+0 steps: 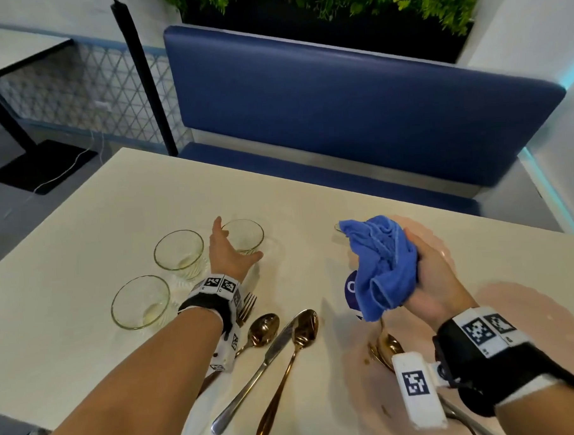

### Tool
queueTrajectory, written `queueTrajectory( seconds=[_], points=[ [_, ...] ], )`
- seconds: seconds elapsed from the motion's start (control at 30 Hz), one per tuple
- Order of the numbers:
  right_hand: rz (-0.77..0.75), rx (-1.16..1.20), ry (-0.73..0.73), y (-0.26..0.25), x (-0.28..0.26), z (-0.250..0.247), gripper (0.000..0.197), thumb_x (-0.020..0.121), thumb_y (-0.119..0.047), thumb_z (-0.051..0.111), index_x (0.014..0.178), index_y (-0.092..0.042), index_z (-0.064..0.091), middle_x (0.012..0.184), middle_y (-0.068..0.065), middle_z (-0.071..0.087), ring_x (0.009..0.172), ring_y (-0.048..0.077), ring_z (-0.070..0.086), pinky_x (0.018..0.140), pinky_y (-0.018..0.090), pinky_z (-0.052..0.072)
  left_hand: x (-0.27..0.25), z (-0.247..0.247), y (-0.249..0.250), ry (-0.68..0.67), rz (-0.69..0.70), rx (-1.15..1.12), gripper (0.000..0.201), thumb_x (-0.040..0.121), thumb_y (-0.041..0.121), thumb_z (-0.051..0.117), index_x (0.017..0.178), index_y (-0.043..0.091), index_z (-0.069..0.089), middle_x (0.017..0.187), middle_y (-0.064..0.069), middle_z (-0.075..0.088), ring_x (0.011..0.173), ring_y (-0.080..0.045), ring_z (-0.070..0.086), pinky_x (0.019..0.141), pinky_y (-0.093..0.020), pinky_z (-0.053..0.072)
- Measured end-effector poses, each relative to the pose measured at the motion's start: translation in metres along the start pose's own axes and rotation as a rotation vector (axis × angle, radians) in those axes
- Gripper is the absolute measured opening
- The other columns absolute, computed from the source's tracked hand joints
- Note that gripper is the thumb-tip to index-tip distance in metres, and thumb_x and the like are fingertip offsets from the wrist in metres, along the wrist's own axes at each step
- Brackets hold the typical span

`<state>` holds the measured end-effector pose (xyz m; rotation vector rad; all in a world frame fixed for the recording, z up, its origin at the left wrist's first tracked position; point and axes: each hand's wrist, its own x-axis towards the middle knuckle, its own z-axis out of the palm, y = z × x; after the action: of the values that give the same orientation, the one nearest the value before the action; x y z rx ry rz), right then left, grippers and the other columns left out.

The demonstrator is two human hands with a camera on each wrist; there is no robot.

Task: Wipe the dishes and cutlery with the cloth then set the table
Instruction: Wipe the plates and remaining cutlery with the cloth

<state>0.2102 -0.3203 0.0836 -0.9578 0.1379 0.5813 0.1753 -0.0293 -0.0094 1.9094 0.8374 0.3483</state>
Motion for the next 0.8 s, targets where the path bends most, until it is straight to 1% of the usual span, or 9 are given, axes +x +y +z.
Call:
queueTrajectory(
  seconds=[0.07,0.13,0.17,0.27,0.37,0.47,0.53,0.67,0.8],
  points=[
    [-0.027,-0.039,0.018,-0.002,-0.004,0.0,0.086,0.038,-0.046,0.089,0.113,-0.016,0.062,0.109,0.005,0.069,0.098,0.016,0.068,0.087,0.036,0.055,-0.002,0.001,-0.002,0.012,-0.002,0.004,0.114,0.06,0.016,0.087,0.148,0.012,0.015,0.139,-0.014,0.04,0.127,-0.028,0.044,0.105,-0.038,0.04],
    [-0.052,0.018,0.051,-0.009,-0.01,0.0,0.031,0.073,-0.036,0.072,0.098,-0.017,0.066,0.092,0.001,0.072,0.076,0.009,0.072,0.08,0.032,0.056,-0.003,0.003,-0.004,0.022,0.034,0.08,0.112,0.06,0.016,0.087,0.147,0.006,0.017,0.14,-0.017,0.034,0.127,-0.029,0.043,0.106,-0.038,0.039],
    [-0.061,0.017,0.104,-0.013,-0.012,0.0,0.023,0.091,-0.033,0.052,0.099,-0.015,0.062,0.089,0.001,0.071,0.072,0.009,0.072,0.08,0.032,0.056,-0.004,0.003,-0.005,0.021,0.049,0.127,0.111,0.061,0.016,0.087,0.146,0.004,0.017,0.14,-0.018,0.031,0.128,-0.031,0.04,0.108,-0.039,0.037],
    [0.003,-0.003,0.139,-0.028,-0.02,-0.013,0.044,0.095,-0.044,0.038,0.112,-0.011,0.061,0.1,0.009,0.069,0.084,0.023,0.07,0.07,0.035,0.059,-0.01,0.002,0.002,-0.001,0.053,0.257,0.113,0.064,0.02,0.085,0.147,-0.001,0.012,0.146,-0.023,0.023,0.137,-0.035,0.026,0.115,-0.039,0.024],
    [0.019,0.064,0.076,-0.043,-0.04,-0.025,0.056,0.088,-0.051,0.038,0.098,-0.012,0.075,0.105,0.009,0.071,0.088,0.02,0.072,0.07,0.032,0.059,-0.03,0.001,0.021,0.07,0.2,0.358,0.102,0.074,0.023,0.077,0.148,0.001,0.01,0.154,-0.021,0.012,0.143,-0.034,0.012,0.119,-0.041,0.014],
    [-0.056,0.049,0.038,-0.052,-0.055,-0.042,0.051,0.069,-0.052,0.068,0.103,-0.015,0.073,0.109,0.008,0.07,0.094,0.018,0.07,0.079,0.032,0.058,-0.069,0.019,0.046,0.094,0.508,0.311,0.067,0.084,0.014,0.065,0.143,0.007,0.034,0.145,-0.021,0.03,0.135,-0.035,0.028,0.112,-0.044,0.029],
    [-0.091,0.046,0.054,-0.057,-0.062,-0.055,0.052,0.064,-0.051,0.073,0.103,-0.015,0.072,0.107,0.006,0.07,0.093,0.017,0.069,0.082,0.03,0.057,-0.095,0.046,0.062,-0.112,0.575,0.339,0.043,0.088,0.012,0.059,0.13,0.008,0.053,0.128,-0.018,0.046,0.12,-0.032,0.042,0.104,-0.039,0.037],
    [-0.067,0.102,0.086,-0.063,-0.077,-0.079,0.046,0.092,-0.041,0.039,0.091,-0.016,0.077,0.101,0.004,0.073,0.086,0.015,0.072,0.071,0.027,0.058,-0.119,0.105,0.085,-0.549,0.268,0.486,0.026,0.092,0.016,0.051,0.102,0.002,0.071,0.106,-0.016,0.068,0.102,-0.03,0.06,0.084,-0.03,0.044],
    [-0.036,0.147,0.033,-0.061,-0.097,-0.097,0.045,0.078,-0.038,0.063,0.113,-0.011,0.069,0.121,0.01,0.065,0.104,0.021,0.067,0.084,0.034,0.056,-0.121,0.142,0.095,-0.62,-0.03,0.564,0.04,0.093,0.029,0.051,0.062,0.004,0.048,0.081,-0.011,0.057,0.088,-0.03,0.058,0.067,-0.027,0.04]
  ],
)
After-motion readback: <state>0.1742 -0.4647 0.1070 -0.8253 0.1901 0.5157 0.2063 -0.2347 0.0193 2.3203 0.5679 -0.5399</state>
